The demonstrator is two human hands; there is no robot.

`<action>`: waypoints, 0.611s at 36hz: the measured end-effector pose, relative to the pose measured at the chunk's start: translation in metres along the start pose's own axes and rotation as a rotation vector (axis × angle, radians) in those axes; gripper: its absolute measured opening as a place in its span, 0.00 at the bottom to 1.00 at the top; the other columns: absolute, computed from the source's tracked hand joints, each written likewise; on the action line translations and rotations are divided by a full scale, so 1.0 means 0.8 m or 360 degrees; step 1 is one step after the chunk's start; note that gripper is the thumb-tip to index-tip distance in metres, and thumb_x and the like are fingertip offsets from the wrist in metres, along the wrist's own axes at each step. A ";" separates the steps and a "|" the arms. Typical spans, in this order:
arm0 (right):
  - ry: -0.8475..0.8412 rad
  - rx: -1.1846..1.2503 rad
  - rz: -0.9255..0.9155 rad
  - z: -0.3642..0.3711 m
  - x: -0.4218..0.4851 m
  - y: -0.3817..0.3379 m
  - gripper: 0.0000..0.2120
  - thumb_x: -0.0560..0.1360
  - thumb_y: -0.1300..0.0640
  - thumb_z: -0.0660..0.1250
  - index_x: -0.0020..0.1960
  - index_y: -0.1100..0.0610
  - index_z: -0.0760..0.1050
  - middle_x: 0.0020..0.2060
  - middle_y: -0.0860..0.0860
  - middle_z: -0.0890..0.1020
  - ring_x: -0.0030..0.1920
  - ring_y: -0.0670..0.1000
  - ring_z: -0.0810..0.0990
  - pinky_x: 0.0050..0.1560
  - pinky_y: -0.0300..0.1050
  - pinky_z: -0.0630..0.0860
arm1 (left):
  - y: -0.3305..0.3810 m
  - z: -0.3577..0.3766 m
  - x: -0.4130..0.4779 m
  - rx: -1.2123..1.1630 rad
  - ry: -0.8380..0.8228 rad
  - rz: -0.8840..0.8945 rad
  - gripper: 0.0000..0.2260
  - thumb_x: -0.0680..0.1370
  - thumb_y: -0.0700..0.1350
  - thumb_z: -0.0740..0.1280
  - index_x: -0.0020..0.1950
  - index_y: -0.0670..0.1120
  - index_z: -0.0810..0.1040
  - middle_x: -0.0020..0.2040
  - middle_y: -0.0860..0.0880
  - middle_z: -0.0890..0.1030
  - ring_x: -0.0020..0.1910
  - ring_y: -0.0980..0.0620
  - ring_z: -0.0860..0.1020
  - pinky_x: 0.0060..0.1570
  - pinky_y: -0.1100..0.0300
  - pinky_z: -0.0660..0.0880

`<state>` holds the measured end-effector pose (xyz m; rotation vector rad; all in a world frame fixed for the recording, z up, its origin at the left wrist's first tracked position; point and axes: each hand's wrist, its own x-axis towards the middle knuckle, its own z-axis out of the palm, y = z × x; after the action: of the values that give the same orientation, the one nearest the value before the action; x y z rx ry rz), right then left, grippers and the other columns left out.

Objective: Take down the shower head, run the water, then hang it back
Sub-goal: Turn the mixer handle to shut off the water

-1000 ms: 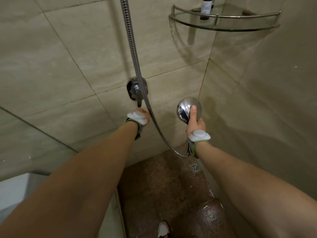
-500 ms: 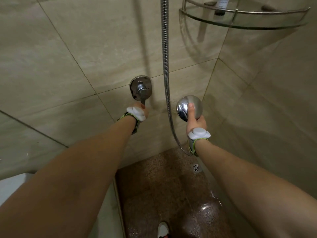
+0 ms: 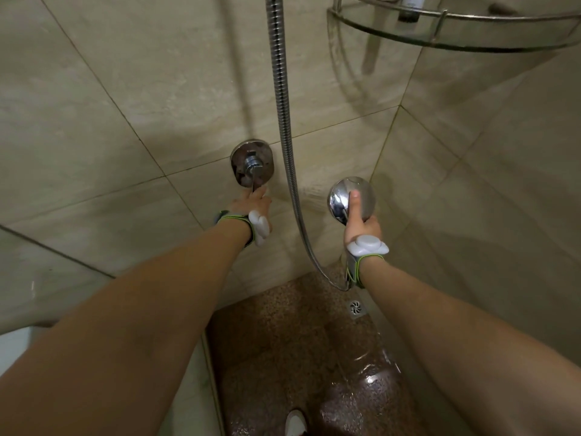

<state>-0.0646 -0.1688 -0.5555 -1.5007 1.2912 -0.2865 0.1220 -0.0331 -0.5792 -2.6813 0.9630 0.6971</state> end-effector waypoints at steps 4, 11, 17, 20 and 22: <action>0.0000 -0.0013 0.0015 0.003 0.007 0.000 0.39 0.77 0.28 0.53 0.67 0.61 0.72 0.58 0.56 0.79 0.54 0.58 0.75 0.51 0.41 0.62 | -0.005 0.000 0.012 0.0074 -0.0046 0.0059 0.37 0.75 0.46 0.69 0.80 0.48 0.55 0.81 0.50 0.42 0.79 0.41 0.42 0.71 0.36 0.56; -0.0003 -0.0017 0.0030 0.004 0.012 -0.001 0.38 0.77 0.28 0.53 0.62 0.61 0.74 0.60 0.57 0.80 0.45 0.54 0.69 0.50 0.41 0.63 | -0.009 0.006 0.020 0.0181 -0.0014 0.0087 0.36 0.72 0.49 0.69 0.77 0.50 0.60 0.81 0.50 0.42 0.78 0.37 0.45 0.68 0.36 0.60; -0.0007 0.0015 0.0047 0.005 0.013 -0.006 0.37 0.77 0.28 0.53 0.60 0.61 0.74 0.60 0.58 0.80 0.45 0.54 0.69 0.49 0.41 0.62 | -0.012 0.007 0.018 0.0277 0.0108 0.0128 0.31 0.68 0.50 0.69 0.71 0.49 0.68 0.77 0.47 0.54 0.71 0.38 0.60 0.60 0.41 0.69; 0.0005 0.0011 0.0049 0.006 0.013 -0.007 0.38 0.77 0.28 0.52 0.62 0.61 0.74 0.60 0.57 0.80 0.45 0.54 0.69 0.49 0.41 0.63 | -0.012 0.007 0.013 0.0345 0.0146 0.0134 0.30 0.68 0.51 0.70 0.69 0.48 0.70 0.72 0.45 0.60 0.70 0.41 0.61 0.59 0.45 0.69; 0.0007 0.0023 0.0057 0.006 0.013 -0.007 0.38 0.77 0.28 0.52 0.62 0.62 0.74 0.60 0.57 0.80 0.46 0.54 0.70 0.50 0.41 0.63 | -0.014 0.007 0.009 0.0406 0.0147 0.0114 0.29 0.68 0.52 0.70 0.69 0.48 0.71 0.73 0.45 0.60 0.73 0.42 0.59 0.61 0.45 0.67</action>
<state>-0.0539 -0.1760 -0.5570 -1.4636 1.3156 -0.2754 0.1318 -0.0268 -0.5871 -2.4841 1.0945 0.4330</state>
